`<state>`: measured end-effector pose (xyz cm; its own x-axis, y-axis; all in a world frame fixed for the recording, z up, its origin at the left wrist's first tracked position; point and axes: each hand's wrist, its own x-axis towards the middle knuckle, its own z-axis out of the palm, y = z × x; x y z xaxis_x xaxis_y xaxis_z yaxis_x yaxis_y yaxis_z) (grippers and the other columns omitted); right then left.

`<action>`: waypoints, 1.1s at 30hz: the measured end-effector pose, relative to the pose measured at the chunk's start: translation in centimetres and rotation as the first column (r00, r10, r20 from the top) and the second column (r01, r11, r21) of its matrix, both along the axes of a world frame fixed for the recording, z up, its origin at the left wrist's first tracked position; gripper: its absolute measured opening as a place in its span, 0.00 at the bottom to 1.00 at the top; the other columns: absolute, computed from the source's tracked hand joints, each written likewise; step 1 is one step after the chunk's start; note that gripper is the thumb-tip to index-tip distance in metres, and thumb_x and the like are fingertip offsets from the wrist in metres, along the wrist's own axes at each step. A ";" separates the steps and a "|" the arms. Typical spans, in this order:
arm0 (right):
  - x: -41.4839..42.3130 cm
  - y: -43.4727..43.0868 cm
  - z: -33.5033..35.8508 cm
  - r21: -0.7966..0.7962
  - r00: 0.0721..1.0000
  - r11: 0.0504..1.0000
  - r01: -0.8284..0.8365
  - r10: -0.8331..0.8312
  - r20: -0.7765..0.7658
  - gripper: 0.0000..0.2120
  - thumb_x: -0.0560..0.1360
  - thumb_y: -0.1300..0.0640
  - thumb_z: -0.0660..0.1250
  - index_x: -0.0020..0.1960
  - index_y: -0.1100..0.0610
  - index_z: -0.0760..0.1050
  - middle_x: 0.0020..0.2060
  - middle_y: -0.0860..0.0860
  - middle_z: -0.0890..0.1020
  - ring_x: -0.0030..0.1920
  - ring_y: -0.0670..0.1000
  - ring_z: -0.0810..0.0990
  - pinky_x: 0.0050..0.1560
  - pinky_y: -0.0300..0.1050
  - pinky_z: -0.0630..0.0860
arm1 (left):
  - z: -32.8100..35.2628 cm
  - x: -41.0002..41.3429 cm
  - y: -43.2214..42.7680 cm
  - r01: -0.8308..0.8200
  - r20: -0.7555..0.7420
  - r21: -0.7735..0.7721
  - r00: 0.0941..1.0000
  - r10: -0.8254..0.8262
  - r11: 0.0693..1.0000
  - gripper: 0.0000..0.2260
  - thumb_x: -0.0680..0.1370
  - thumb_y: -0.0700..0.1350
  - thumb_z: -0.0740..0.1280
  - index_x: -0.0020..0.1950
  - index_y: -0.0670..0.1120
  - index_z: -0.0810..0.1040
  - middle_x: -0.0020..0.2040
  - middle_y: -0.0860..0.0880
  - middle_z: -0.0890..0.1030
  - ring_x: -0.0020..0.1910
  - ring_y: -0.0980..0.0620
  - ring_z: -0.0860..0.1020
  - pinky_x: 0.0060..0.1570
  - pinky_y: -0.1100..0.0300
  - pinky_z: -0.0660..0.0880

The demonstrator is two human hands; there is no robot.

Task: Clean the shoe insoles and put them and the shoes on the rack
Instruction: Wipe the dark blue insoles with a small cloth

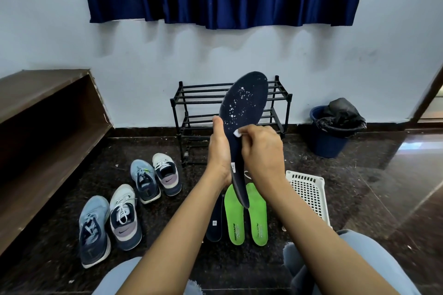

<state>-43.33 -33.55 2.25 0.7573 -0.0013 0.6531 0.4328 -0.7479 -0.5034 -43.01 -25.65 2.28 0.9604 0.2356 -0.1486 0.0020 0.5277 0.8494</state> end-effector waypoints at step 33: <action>-1.4 1.9 -0.9 -0.031 0.989 0.993 -0.114 0.116 0.093 0.11 0.69 0.61 0.60 0.41 0.58 0.82 0.34 0.53 0.83 0.37 0.56 0.78 0.40 0.43 0.68 | 0.0 -0.2 0.5 0.030 0.018 0.020 0.999 -0.030 0.999 0.31 0.81 0.65 0.49 0.55 0.44 0.82 0.53 0.45 0.84 0.54 0.46 0.81 0.58 0.54 0.76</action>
<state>-44.69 -31.69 1.38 0.6862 0.0996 0.7206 0.5613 -0.7026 -0.4374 -43.18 -25.20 2.29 0.9696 0.2096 -0.1264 0.0018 0.5104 0.8600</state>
